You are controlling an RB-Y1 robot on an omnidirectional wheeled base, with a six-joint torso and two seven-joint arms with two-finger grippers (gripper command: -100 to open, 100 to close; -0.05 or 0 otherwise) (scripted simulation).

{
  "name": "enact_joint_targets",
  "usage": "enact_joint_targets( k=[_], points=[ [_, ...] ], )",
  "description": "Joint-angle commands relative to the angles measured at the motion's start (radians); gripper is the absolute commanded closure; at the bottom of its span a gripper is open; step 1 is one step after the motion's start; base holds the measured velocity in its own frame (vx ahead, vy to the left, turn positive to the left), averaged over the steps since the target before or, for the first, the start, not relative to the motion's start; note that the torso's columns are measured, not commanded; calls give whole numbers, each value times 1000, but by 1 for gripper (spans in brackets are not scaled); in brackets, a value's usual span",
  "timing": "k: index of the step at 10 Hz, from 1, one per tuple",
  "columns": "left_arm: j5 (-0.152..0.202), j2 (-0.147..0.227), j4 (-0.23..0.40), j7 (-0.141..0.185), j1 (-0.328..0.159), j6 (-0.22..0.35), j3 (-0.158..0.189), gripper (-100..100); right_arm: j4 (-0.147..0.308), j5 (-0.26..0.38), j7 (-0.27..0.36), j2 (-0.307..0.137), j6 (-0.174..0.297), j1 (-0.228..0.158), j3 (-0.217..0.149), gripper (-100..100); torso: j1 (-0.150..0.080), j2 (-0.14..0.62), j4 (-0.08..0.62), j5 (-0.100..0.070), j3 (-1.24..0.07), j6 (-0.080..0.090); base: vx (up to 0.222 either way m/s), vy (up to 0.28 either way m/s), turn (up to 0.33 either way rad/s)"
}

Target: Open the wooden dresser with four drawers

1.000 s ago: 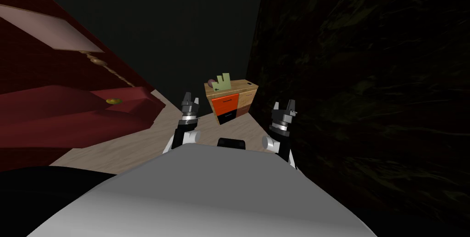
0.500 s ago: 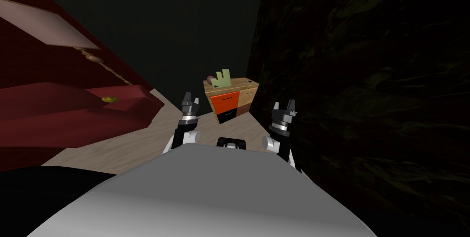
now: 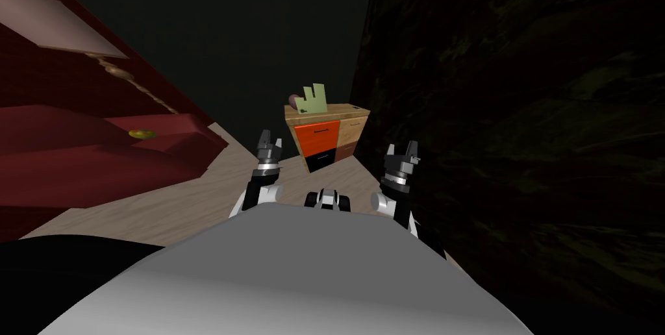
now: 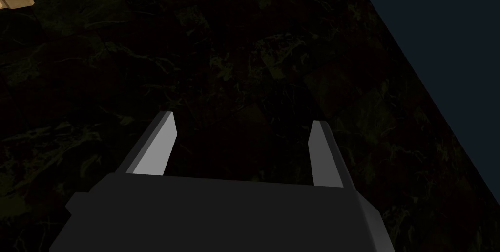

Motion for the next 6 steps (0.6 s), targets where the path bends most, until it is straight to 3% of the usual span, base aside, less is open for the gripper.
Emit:
enact_joint_targets(
  k=[1,3,6],
  points=[
    [4,50,17,1,-5,7,7,-100,0,0,0,0,0,0,0,0,-1,8,9,0,-20,0,64,-50,32],
    [14,96,59,2,-18,22,24,-100,0,0,0,0,0,0,0,0,-2,10,13,-1,-27,0,145,-92,82],
    [25,110,106,4,-32,39,44,-100,0,0,0,0,0,0,0,0,0,12,14,0,-25,0,173,-105,68]
  ],
)
